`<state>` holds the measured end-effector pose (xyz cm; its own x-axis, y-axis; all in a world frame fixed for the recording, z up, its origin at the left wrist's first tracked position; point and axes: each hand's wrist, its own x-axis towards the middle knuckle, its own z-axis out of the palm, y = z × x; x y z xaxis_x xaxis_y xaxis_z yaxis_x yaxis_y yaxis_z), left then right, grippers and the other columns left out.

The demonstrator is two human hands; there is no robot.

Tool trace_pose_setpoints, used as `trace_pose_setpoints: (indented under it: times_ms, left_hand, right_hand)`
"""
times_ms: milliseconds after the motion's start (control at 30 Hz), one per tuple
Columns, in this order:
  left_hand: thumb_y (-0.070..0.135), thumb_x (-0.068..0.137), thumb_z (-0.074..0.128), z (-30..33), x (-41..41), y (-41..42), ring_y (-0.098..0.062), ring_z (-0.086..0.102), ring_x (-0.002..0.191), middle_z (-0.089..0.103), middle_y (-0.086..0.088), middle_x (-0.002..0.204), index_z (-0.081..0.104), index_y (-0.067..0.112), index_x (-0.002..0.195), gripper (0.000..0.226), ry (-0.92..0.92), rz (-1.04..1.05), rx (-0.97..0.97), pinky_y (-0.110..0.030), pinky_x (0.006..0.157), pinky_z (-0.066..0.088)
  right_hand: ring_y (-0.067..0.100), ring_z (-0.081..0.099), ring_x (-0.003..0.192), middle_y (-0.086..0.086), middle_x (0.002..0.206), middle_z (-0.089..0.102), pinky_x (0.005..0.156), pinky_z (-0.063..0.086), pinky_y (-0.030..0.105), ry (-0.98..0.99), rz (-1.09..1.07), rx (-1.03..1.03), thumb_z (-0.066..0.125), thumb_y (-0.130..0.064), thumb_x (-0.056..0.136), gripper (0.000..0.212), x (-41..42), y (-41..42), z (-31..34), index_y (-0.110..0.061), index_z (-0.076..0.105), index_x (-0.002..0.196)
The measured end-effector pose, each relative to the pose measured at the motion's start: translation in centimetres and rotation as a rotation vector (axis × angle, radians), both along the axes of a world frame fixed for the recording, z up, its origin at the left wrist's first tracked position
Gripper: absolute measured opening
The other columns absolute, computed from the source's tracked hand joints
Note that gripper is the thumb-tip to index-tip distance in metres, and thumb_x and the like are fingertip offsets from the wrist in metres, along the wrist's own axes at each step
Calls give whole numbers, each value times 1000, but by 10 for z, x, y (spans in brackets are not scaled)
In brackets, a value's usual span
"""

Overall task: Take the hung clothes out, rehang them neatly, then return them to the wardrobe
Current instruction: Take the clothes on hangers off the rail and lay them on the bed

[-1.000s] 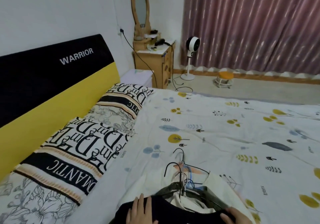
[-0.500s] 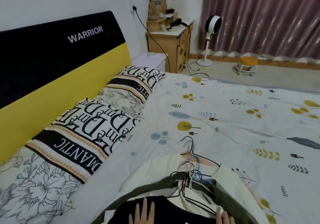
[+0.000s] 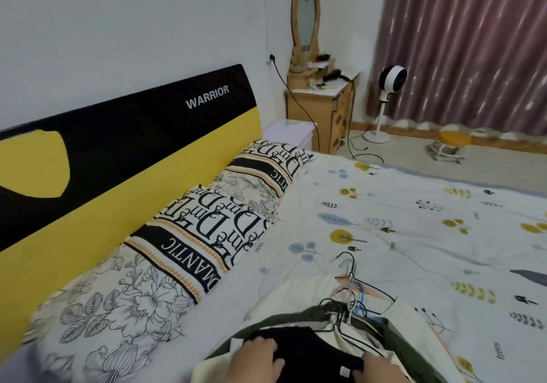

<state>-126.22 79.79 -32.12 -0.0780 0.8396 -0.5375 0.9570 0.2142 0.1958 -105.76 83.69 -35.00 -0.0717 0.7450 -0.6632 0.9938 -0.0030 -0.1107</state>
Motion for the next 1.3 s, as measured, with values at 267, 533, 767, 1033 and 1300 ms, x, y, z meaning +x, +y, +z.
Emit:
trace_pose_setpoints:
  times_ms: [267,533,767,1033,1300]
  left_hand:
    - [40,96,37,73,-48,-72,-20,51,115,55,1,126,50,22,124,35,-21,-5,214,-31,93,37]
    - [42,95,42,143,-123,-199,-18,49,120,50,1,135,44,22,132,43,-42,87,339,-34,99,40]
    - [43,94,44,195,-185,-298,-21,50,120,51,-2,136,44,21,133,45,55,238,420,-33,96,42]
    - [39,93,46,239,-227,-420,-21,52,116,56,-1,128,52,21,126,37,162,555,534,-34,95,43]
    - [41,94,44,251,-219,-563,-18,49,121,51,2,134,45,24,133,43,268,950,555,-30,99,39]
  right_hand:
    - [23,52,114,5,122,58,83,41,30,117,113,248,45,-36,92,32,-44,-69,85,-17,52,115]
    - [25,49,121,8,132,53,93,41,31,274,312,371,46,-33,94,40,-120,-182,184,-15,47,130]
    - [23,45,126,6,139,48,97,38,31,381,579,449,45,-36,96,48,-196,-247,233,-18,38,140]
    - [24,47,124,5,137,50,100,41,37,472,951,509,46,-36,96,45,-281,-313,281,-18,41,137]
    - [24,49,120,5,133,52,93,41,34,654,1315,491,48,-36,94,42,-343,-410,300,-22,45,133]
